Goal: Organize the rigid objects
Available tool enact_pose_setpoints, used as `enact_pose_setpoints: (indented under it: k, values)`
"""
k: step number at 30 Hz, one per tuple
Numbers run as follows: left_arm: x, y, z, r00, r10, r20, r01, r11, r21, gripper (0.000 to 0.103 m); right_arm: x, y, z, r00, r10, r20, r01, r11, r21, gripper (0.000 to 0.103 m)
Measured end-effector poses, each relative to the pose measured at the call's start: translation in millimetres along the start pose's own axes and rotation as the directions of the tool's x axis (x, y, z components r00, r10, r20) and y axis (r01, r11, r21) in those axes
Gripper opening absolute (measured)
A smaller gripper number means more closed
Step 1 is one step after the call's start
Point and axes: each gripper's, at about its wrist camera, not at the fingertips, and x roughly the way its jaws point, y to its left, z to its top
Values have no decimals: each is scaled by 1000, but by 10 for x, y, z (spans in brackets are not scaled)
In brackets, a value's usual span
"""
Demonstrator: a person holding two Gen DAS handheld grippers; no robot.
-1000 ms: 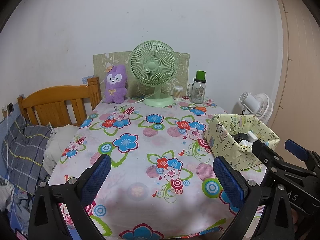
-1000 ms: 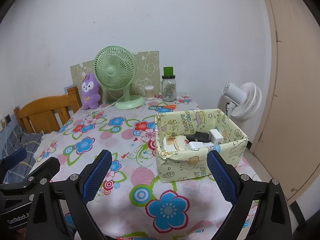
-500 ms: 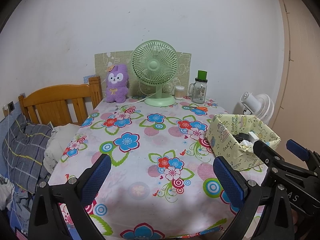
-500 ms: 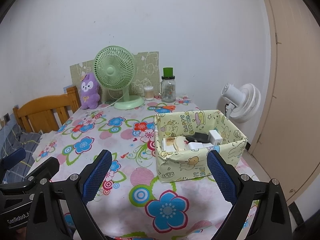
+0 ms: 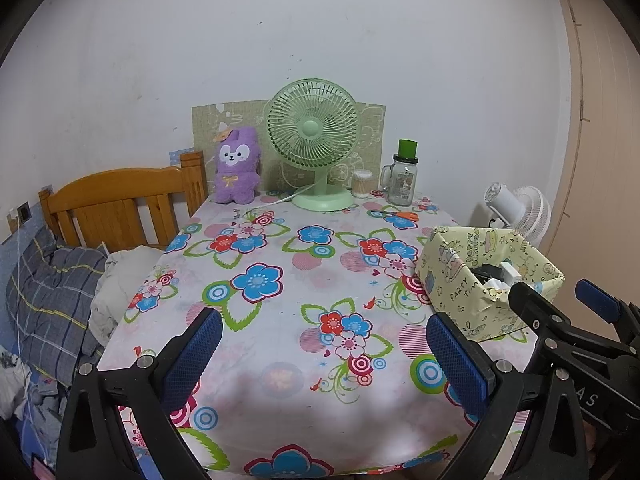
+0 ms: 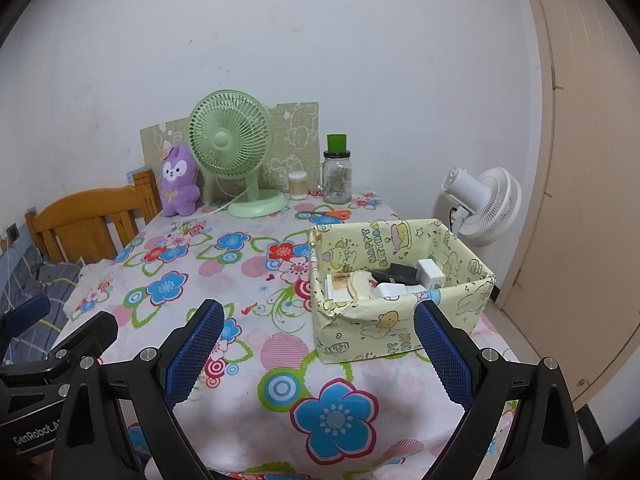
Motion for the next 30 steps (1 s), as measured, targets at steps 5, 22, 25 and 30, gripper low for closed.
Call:
enact_pose_setpoints:
  k: [5, 22, 25, 30]
  values:
    - [11, 19, -3, 1000, 9, -2, -9, 1000, -3, 103, 8, 22, -12, 1000, 1, -4, -1, 1000, -11, 97]
    - [38, 59, -11, 1000, 25, -9, -25, 1000, -11, 103, -13, 51, -29, 1000, 7, 2, -7, 1000, -22, 97]
    - [37, 60, -14, 1000, 22, -12, -22, 1000, -14, 103, -14, 52, -31, 1000, 7, 2, -7, 1000, -22, 97]
    - [40, 62, -8, 1000, 23, -11, -23, 1000, -14, 103, -14, 54, -29, 1000, 7, 2, -7, 1000, -22, 97]
